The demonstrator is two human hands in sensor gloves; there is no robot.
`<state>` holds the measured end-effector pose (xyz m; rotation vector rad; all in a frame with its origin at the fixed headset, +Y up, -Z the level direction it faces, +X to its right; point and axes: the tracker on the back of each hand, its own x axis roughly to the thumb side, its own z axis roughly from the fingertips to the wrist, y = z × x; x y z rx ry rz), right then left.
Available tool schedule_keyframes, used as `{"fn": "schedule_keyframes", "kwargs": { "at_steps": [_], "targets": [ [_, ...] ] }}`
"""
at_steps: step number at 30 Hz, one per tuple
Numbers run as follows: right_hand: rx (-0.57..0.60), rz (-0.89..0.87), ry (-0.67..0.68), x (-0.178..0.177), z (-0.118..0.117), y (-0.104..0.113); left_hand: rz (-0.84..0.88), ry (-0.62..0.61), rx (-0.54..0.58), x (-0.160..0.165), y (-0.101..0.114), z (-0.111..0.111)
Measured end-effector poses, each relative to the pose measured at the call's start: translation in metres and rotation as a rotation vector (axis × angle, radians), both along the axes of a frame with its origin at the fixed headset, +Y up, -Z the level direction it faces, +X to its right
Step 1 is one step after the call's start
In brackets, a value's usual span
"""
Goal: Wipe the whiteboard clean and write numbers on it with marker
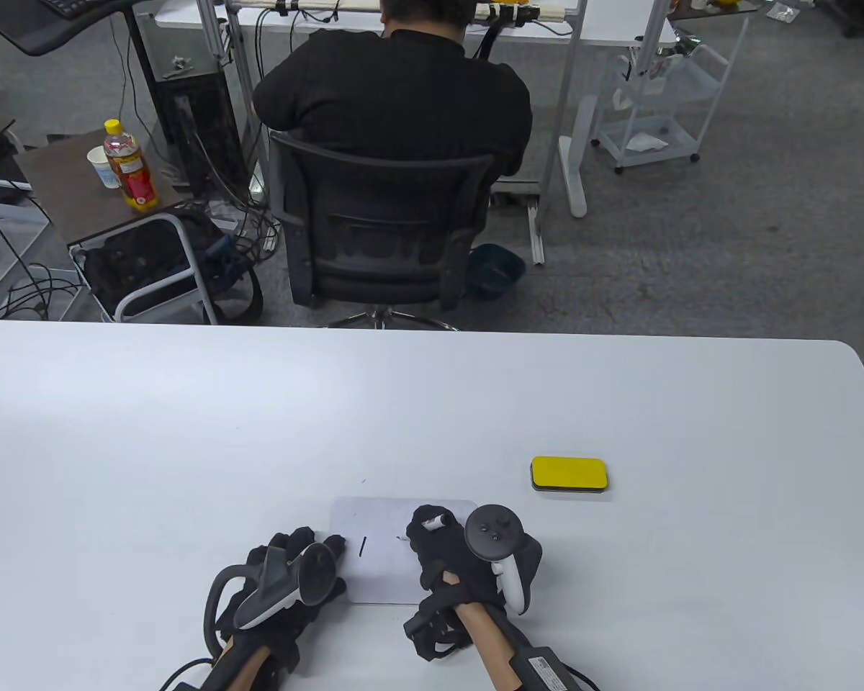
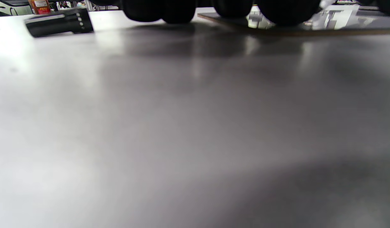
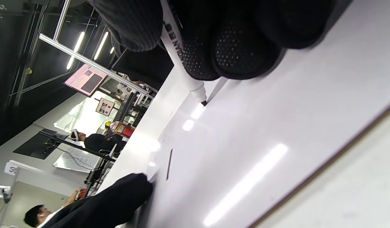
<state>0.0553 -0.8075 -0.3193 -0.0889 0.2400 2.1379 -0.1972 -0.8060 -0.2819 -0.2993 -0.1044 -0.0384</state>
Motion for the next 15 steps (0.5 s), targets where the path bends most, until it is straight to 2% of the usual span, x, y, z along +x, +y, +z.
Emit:
{"fn": "schedule_keyframes", "kwargs": {
  "at_steps": [5, 7, 11, 15],
  "targets": [
    [0.007, 0.008, 0.081, -0.005, 0.011, 0.001, -0.002, -0.001, -0.001, 0.0, 0.0, 0.0],
    [0.035, 0.053, 0.049, -0.003, 0.012, 0.003, 0.001, 0.0, -0.001, 0.0, 0.0, 0.0],
    [0.009, 0.042, 0.034, 0.0, 0.011, 0.006, 0.001, -0.001, -0.002, 0.0, 0.0, 0.0],
    [0.074, 0.019, -0.03, 0.011, 0.004, 0.013, 0.004, 0.0, -0.004, 0.0, 0.0, 0.0]
  ]
}}
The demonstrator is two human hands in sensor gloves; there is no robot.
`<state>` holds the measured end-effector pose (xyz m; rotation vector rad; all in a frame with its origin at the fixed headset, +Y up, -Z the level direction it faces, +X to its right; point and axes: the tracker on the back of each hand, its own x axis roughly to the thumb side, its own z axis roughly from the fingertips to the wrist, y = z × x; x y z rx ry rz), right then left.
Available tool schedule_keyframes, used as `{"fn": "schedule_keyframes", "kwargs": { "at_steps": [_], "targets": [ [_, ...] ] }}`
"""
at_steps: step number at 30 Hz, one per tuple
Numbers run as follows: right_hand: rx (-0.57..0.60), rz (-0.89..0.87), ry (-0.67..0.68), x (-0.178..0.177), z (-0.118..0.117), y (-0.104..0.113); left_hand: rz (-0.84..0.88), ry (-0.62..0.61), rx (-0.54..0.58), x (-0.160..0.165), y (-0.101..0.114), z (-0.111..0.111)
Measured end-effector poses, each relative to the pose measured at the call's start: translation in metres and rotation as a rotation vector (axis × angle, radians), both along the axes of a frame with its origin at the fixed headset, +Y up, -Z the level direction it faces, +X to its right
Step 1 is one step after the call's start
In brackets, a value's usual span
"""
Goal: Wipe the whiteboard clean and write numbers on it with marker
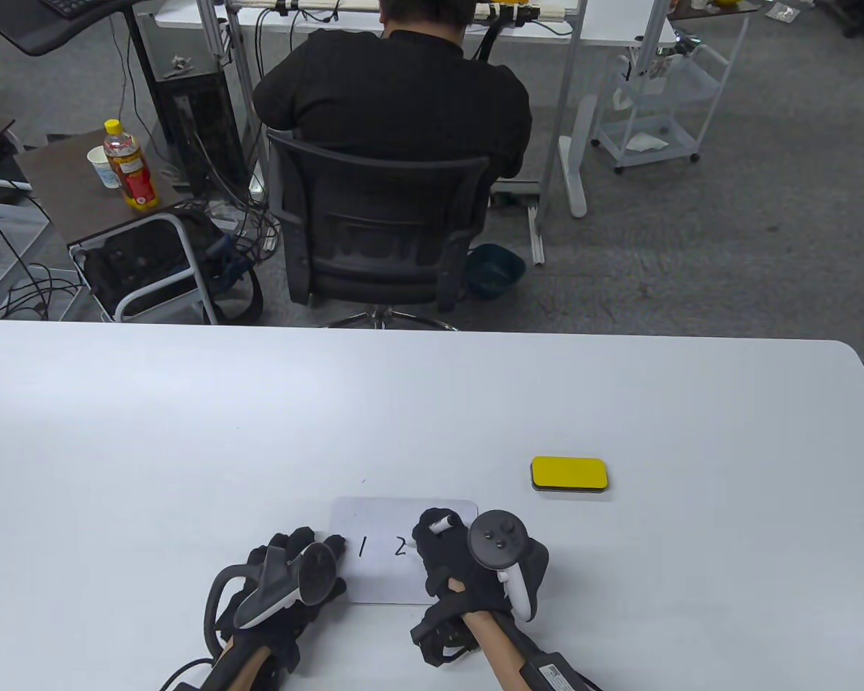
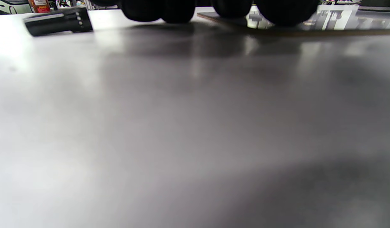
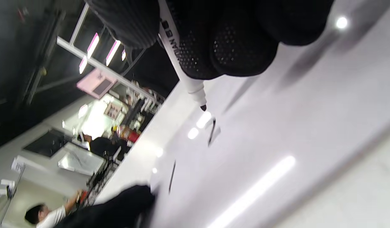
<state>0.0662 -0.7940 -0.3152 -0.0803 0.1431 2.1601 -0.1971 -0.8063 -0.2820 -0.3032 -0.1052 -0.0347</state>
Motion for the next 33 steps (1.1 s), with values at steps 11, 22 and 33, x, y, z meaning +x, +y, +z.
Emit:
{"fn": "schedule_keyframes", "kwargs": {
  "at_steps": [11, 22, 33],
  "targets": [
    [-0.056, 0.004, -0.051, 0.022, -0.008, -0.01, 0.002, 0.002, -0.002, 0.0, 0.0, 0.0],
    [-0.045, 0.055, -0.078, 0.038, 0.013, -0.007, 0.003, 0.003, -0.004, 0.0, 0.0, 0.0],
    [-0.03, -0.018, -0.022, 0.033, 0.027, -0.005, -0.001, 0.002, -0.002, 0.0, 0.0, 0.0]
  ]
}}
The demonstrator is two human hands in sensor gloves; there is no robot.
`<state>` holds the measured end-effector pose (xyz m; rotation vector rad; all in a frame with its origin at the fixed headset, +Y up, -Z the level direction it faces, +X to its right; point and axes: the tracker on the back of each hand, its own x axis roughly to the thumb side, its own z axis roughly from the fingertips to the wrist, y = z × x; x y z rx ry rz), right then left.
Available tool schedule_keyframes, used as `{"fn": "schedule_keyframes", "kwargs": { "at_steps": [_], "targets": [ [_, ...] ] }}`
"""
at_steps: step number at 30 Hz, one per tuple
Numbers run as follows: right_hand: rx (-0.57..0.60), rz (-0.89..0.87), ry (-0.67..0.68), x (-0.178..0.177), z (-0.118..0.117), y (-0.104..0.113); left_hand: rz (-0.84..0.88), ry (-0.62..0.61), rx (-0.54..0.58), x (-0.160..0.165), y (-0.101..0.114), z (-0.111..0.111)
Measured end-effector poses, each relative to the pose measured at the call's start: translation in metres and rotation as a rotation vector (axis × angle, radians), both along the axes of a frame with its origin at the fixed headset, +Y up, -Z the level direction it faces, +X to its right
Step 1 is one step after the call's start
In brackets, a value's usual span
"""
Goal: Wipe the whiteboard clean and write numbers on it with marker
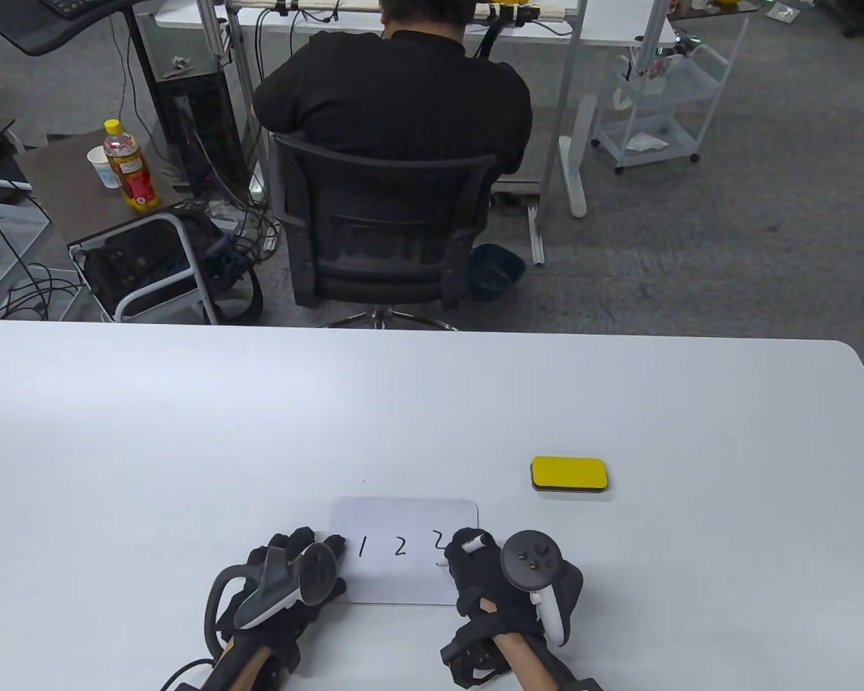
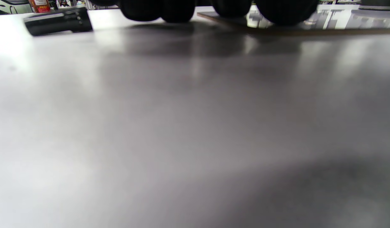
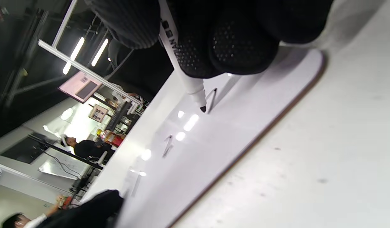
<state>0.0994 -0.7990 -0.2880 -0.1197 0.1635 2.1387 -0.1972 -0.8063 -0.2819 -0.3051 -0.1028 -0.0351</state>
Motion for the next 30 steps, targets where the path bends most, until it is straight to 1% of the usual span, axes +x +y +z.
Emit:
{"fn": "schedule_keyframes", "kwargs": {
  "at_steps": [4, 10, 13, 15, 17, 19, 21, 24, 26, 30],
  "targets": [
    [0.033, -0.064, -0.031, 0.008, 0.001, 0.006, 0.001, 0.0, -0.001, 0.0, 0.0, 0.0],
    [0.04, -0.159, -0.052, 0.016, 0.005, 0.005, 0.0, -0.001, 0.001, 0.0, 0.0, 0.0],
    [0.053, -0.174, -0.044, 0.016, 0.007, 0.007, -0.02, -0.004, 0.008, -0.003, 0.002, -0.001],
    [0.061, -0.185, -0.04, 0.016, 0.009, 0.008, -0.011, 0.012, 0.055, -0.011, 0.009, -0.001],
    [0.069, -0.202, -0.033, 0.017, 0.01, 0.009, 0.049, 0.046, 0.1, -0.024, 0.023, 0.0],
    [0.073, -0.212, -0.03, 0.017, 0.011, 0.01, 0.12, 0.096, 0.138, -0.04, 0.035, 0.002],
    [0.077, -0.221, -0.029, 0.019, 0.011, 0.011, 0.153, 0.152, 0.158, -0.058, 0.043, 0.004],
    [0.08, -0.231, -0.032, 0.02, 0.011, 0.012, 0.162, 0.232, 0.149, -0.079, 0.045, 0.006],
    [0.083, -0.234, -0.032, 0.022, 0.011, 0.012, 0.138, 0.267, 0.118, -0.088, 0.042, 0.006],
    [0.082, -0.251, -0.038, 0.025, 0.011, 0.012, 0.057, 0.266, 0.067, -0.088, 0.031, 0.004]
  ]
}}
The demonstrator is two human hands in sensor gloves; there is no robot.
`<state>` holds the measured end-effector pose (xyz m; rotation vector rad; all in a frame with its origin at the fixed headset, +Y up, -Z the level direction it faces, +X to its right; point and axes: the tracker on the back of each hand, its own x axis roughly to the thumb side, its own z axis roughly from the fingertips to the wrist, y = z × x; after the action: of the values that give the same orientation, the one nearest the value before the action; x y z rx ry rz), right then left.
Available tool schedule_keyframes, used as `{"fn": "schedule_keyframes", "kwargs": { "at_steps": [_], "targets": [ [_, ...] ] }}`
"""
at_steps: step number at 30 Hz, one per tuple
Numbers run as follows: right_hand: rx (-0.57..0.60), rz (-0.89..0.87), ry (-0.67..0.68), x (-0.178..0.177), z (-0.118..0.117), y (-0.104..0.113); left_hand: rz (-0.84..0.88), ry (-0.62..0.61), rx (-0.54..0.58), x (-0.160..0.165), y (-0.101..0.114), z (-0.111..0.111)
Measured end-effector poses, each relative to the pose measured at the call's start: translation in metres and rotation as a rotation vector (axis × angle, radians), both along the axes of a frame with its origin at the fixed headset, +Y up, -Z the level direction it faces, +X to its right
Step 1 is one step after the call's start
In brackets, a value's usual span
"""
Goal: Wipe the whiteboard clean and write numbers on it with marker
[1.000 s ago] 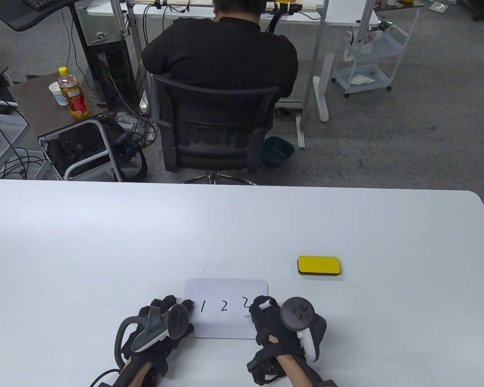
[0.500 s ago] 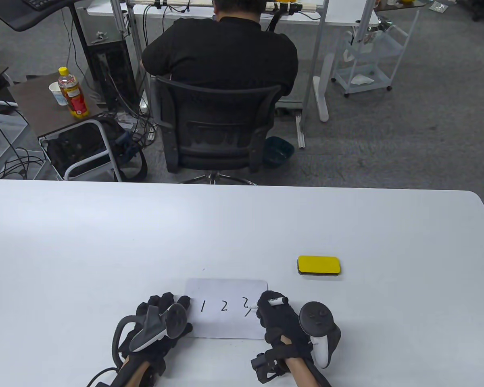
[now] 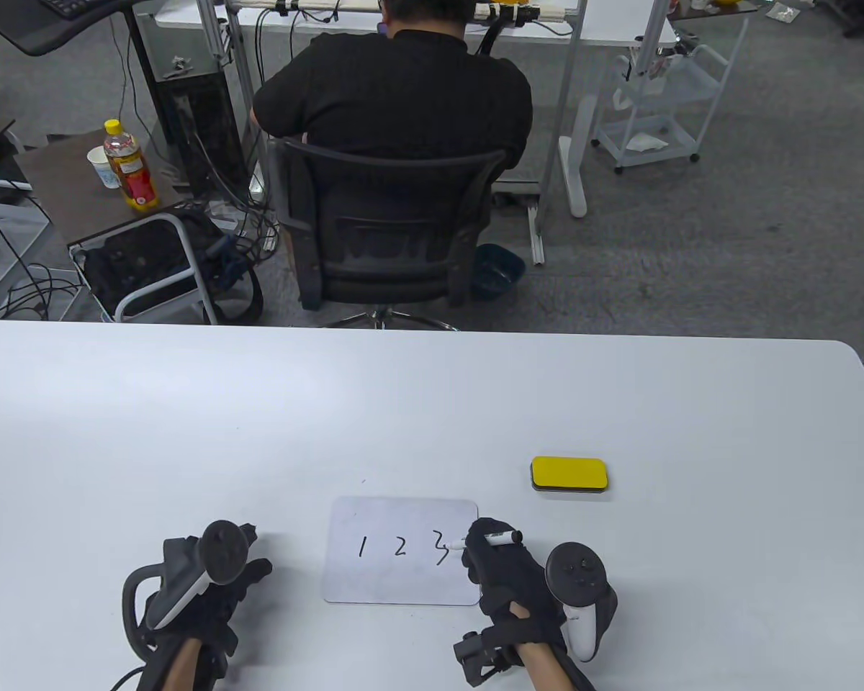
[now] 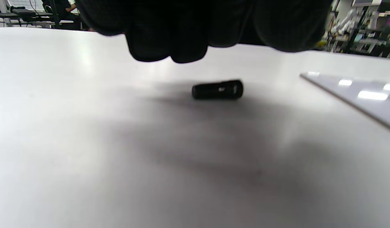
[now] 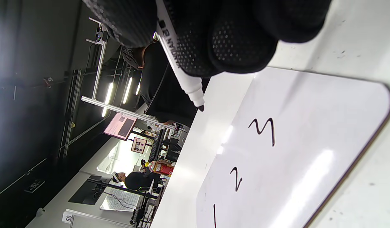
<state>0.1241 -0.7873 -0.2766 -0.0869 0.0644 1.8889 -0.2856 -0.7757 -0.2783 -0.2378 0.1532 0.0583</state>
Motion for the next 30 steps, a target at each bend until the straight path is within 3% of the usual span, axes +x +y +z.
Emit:
{"fn": "schedule_keyframes", "kwargs": {
  "at_steps": [5, 14, 17, 22, 30],
  "targets": [
    [-0.014, -0.053, 0.011, 0.003, 0.0, -0.001, -0.159, 0.007, -0.043, 0.007, -0.011, -0.003],
    [-0.017, -0.051, 0.036, 0.0, 0.001, -0.001, -0.144, 0.01, 0.0, 0.009, -0.012, -0.001],
    [-0.012, -0.05, 0.053, -0.002, 0.002, 0.0, -0.064, -0.015, 0.028, 0.011, -0.011, 0.002],
    [0.03, -0.072, 0.117, -0.011, 0.007, 0.006, 0.108, -0.183, 0.187, 0.043, 0.007, 0.014],
    [0.048, -0.249, 0.333, -0.044, 0.021, 0.015, 0.307, -0.442, 0.274, 0.088, 0.017, 0.035]
  ]
}}
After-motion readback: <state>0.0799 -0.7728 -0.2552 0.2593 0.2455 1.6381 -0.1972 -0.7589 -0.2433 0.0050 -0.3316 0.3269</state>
